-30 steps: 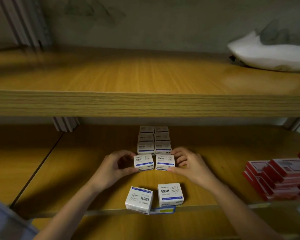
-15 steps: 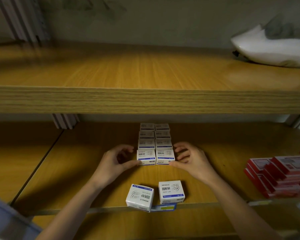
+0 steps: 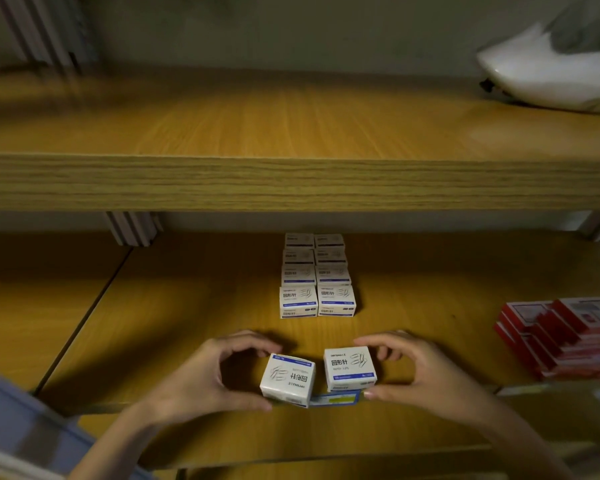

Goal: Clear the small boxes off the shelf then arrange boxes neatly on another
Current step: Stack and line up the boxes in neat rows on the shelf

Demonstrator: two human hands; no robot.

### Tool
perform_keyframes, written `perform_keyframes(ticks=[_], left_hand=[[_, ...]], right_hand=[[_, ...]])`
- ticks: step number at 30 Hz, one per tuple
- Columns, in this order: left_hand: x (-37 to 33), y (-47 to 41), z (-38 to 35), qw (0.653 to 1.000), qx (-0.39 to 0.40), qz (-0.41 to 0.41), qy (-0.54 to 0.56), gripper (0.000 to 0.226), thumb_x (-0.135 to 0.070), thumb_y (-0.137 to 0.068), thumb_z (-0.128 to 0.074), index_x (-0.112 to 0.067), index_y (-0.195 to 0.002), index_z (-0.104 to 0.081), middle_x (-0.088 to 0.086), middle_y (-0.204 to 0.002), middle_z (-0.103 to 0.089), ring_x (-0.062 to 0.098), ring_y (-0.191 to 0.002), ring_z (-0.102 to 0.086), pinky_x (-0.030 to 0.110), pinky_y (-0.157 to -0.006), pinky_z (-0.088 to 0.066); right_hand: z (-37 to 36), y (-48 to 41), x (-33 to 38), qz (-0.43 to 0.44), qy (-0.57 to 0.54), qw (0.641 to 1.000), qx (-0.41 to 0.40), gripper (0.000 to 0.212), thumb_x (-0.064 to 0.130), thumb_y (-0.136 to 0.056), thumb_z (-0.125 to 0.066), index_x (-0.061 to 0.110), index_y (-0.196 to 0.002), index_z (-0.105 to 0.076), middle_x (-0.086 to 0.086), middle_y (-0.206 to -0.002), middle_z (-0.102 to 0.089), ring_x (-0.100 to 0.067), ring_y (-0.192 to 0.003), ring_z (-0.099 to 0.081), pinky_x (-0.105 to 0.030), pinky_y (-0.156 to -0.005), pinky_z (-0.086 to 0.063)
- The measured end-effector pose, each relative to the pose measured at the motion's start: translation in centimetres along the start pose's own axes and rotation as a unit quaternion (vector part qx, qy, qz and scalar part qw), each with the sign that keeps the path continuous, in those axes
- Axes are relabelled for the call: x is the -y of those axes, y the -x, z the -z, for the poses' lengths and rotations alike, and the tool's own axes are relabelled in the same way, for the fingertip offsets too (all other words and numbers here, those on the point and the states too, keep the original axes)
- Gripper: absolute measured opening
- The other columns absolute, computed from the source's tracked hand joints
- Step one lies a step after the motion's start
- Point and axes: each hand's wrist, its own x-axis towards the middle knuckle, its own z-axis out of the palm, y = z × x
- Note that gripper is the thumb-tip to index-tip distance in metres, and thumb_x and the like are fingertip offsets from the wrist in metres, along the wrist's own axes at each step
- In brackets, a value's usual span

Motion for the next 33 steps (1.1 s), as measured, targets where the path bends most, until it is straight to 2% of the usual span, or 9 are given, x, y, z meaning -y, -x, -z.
perform_keyframes(ticks=[5, 10, 14, 18, 21, 23, 25, 29, 33], left_hand=[[0.2, 0.1, -0.4, 0.999, -0.037, -0.009, -0.006, 0.045, -0.042, -0.063, -0.076, -0.042, -0.105, -0.060, -0.023, -0.111, -0.058, -0.001, -0.110, -0.050, 0.014, -0.088, -0.043], [0.8, 0.2, -0.4, 0.997, -0.076, 0.019, 0.007, 0.047, -0.040, -0.061, -0.074, -0.040, -0.106, -0.058, -0.013, -0.109, -0.058, -0.003, -0.107, -0.051, 0.014, -0.083, -0.048], [0.9, -0.1, 0.2, 0.998, -0.048, 0.028, -0.005, 0.047, -0.039, -0.068, -0.068, -0.041, -0.112, -0.054, -0.014, -0.116, -0.054, -0.002, -0.111, -0.049, 0.022, -0.089, -0.049], [0.8, -0.5, 1.6, 0.999, -0.019, 0.031, -0.015, 0.052, -0.037, -0.077, -0.061, -0.043, -0.125, -0.042, -0.019, -0.129, -0.045, -0.007, -0.118, -0.040, 0.021, -0.099, -0.041], [0.1, -0.6, 1.2, 0.995, -0.069, 0.056, -0.040, 0.068, -0.063, -0.063, -0.067, -0.044, -0.123, -0.040, -0.023, -0.125, -0.043, -0.012, -0.115, -0.038, 0.013, -0.097, -0.037], [-0.5, -0.9, -0.3, 0.983, -0.121, 0.072, -0.117, 0.087, -0.082, -0.045, -0.058, -0.039, -0.118, -0.040, -0.021, -0.115, -0.043, -0.006, -0.107, -0.041, 0.010, -0.089, -0.037], [-0.8, -1.3, -2.1, 0.957, -0.176, 0.088, -0.211, 0.103, -0.093, -0.038, -0.044, -0.032, -0.121, -0.040, -0.016, -0.109, -0.041, 0.000, -0.101, -0.038, 0.014, -0.087, -0.036], [-0.9, -1.8, -4.3, 0.914, -0.269, 0.093, -0.289, 0.099, -0.090, -0.046, -0.037, -0.024, -0.119, -0.043, -0.009, -0.110, -0.048, 0.006, -0.098, -0.038, 0.023, -0.088, -0.040], [-0.8, -1.6, -4.3, 0.948, -0.241, 0.096, -0.187, 0.084, -0.072, -0.055, -0.059, -0.031, -0.124, -0.036, -0.010, -0.120, -0.047, 0.004, -0.107, -0.039, 0.027, -0.094, -0.041]], right_hand=[[-0.5, 0.2, -0.4, -0.022, -0.023, 0.999, -0.022, 0.046, 0.040, -0.068, -0.073, 0.050, -0.108, -0.051, 0.027, -0.100, -0.054, 0.011, -0.097, -0.042, -0.010, -0.075, -0.036], [-0.5, -0.1, -0.6, -0.018, -0.025, 0.999, -0.044, 0.044, 0.037, -0.067, -0.075, 0.044, -0.105, -0.053, 0.025, -0.102, -0.059, 0.007, -0.097, -0.047, -0.011, -0.074, -0.038], [-0.5, -0.5, -0.7, -0.022, -0.025, 0.998, -0.053, 0.042, 0.035, -0.068, -0.075, 0.043, -0.103, -0.054, 0.022, -0.102, -0.060, 0.005, -0.096, -0.048, -0.015, -0.074, -0.040], [-0.4, -1.0, -0.6, -0.019, -0.025, 0.998, -0.053, 0.041, 0.032, -0.069, -0.075, 0.040, -0.103, -0.055, 0.020, -0.102, -0.061, 0.005, -0.096, -0.049, -0.016, -0.075, -0.040], [-0.3, -1.1, -0.6, -0.020, -0.023, 0.998, -0.053, 0.040, 0.032, -0.069, -0.075, 0.039, -0.102, -0.055, 0.022, -0.101, -0.060, 0.008, -0.096, -0.048, -0.011, -0.073, -0.039], [-0.3, -1.0, -0.6, -0.022, -0.021, 0.998, -0.052, 0.039, 0.033, -0.069, -0.075, 0.040, -0.101, -0.054, 0.023, -0.102, -0.060, 0.009, -0.096, -0.047, -0.010, -0.073, -0.039], [-0.2, -1.0, -0.6, -0.025, -0.016, 0.998, -0.051, 0.039, 0.033, -0.069, -0.075, 0.040, -0.101, -0.054, 0.022, -0.102, -0.060, 0.009, -0.096, -0.047, -0.011, -0.074, -0.039], [-0.3, -1.1, -0.5, -0.025, -0.012, 0.998, -0.050, 0.038, 0.033, -0.070, -0.074, 0.040, -0.101, -0.054, 0.022, -0.103, -0.059, 0.008, -0.096, -0.047, -0.012, -0.075, -0.039], [-0.3, -1.1, -0.5, -0.024, -0.011, 0.998, -0.048, 0.038, 0.032, -0.071, -0.074, 0.040, -0.101, -0.053, 0.021, -0.103, -0.059, 0.007, -0.096, -0.048, -0.013, -0.075, -0.040]])
